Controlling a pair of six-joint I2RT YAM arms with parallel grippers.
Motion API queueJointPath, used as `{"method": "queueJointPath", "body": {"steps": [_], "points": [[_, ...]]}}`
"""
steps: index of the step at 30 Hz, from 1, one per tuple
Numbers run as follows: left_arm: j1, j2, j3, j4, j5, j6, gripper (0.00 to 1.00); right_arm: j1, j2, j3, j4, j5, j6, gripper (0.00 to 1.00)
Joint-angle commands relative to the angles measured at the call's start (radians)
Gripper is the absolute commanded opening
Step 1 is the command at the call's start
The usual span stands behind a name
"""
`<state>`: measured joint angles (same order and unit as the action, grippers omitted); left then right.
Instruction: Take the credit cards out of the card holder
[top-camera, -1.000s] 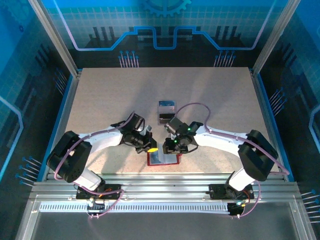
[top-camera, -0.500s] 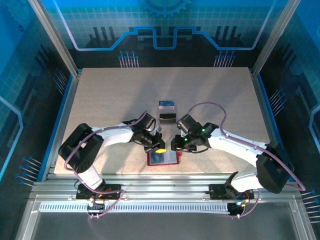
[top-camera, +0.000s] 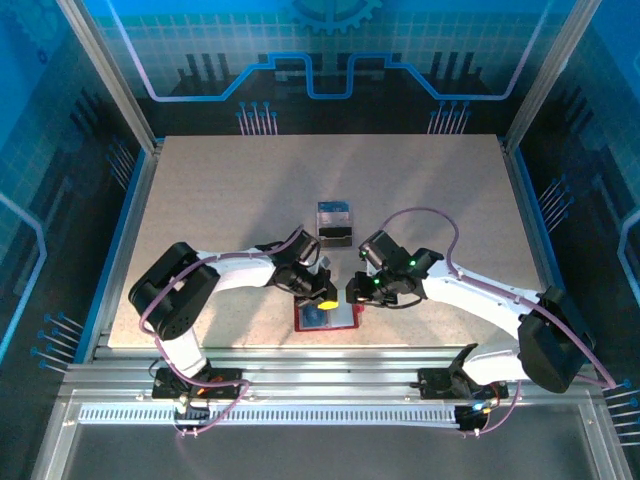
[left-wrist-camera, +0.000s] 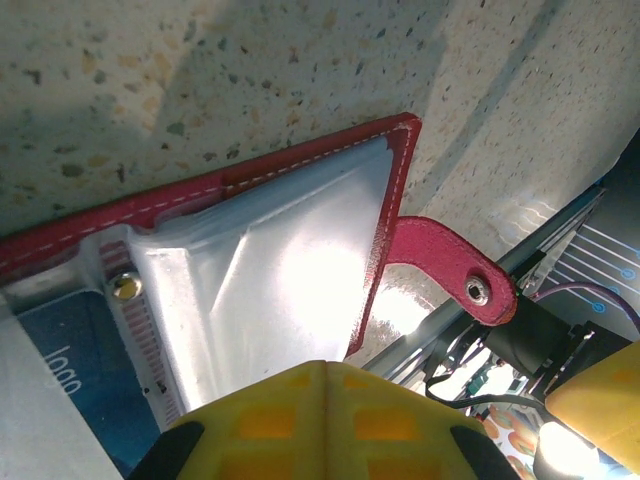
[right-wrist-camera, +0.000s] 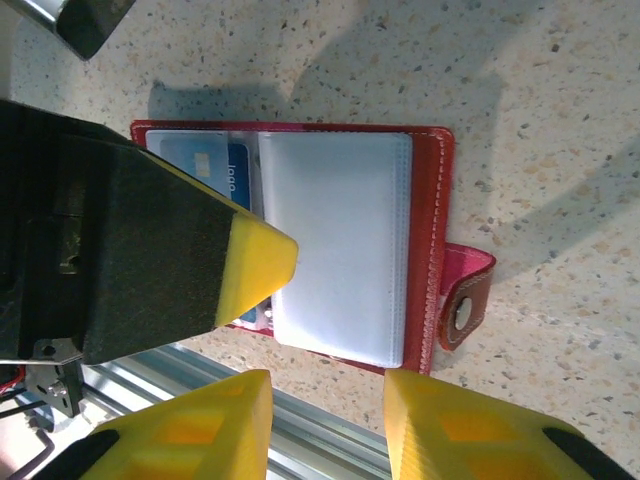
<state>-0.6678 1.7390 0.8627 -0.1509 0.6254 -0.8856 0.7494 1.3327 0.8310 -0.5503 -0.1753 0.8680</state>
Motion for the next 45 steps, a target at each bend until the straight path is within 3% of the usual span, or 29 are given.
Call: {"method": "queueJointPath", "body": {"steps": [1, 24, 45], "points": [[-0.005, -0.003, 0.015, -0.007, 0.01, -0.012, 0.05, -0.009, 0.002, -0.011, 0.024, -0.033, 0.009, 0.34], [0.127, -0.212, -0.168, -0.185, -0.107, 0.126, 0.04, 0.057, 0.319, 0.011, 0.394, -0.253, 0.112, 0.31], [0.14, -0.207, -0.22, -0.188, -0.143, 0.151, 0.02, 0.068, 0.372, 0.019, 0.438, -0.268, 0.132, 0.29]]}}
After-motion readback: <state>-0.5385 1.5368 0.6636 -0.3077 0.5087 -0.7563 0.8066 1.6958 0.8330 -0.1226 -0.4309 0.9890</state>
